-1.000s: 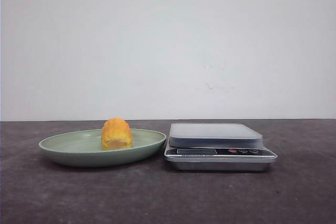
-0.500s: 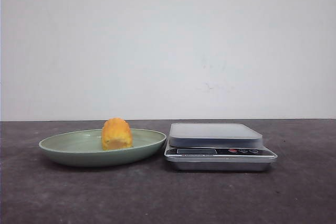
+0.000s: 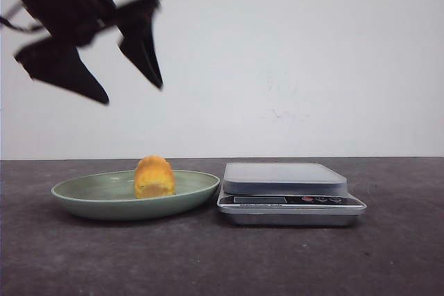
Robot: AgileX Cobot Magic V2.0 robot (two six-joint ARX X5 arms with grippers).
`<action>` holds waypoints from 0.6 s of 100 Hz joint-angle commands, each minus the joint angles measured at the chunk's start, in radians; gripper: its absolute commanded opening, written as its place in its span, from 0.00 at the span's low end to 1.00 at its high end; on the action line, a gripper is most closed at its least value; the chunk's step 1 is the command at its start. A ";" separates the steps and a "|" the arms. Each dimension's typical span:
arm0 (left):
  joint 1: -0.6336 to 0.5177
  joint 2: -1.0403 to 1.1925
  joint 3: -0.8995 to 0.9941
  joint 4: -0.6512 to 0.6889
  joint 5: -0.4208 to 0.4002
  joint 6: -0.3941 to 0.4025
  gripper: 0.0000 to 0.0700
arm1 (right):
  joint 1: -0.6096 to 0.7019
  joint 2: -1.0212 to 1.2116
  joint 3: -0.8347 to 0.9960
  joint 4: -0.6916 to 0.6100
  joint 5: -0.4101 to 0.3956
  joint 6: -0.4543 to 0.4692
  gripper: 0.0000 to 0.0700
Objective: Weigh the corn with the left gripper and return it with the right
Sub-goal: 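Lower the left gripper over the yellow corn cob on the green plate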
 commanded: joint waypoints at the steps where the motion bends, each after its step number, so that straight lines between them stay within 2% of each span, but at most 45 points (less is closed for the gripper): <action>1: -0.012 0.052 0.020 0.031 -0.019 -0.021 0.73 | 0.006 0.003 0.019 0.009 0.012 -0.018 0.86; 25: -0.036 0.180 0.021 0.057 -0.058 -0.050 0.73 | 0.022 0.003 0.019 0.009 0.019 -0.021 0.86; 60: -0.042 0.284 0.021 0.103 -0.058 -0.081 0.71 | 0.027 0.003 0.019 -0.010 0.019 -0.020 0.86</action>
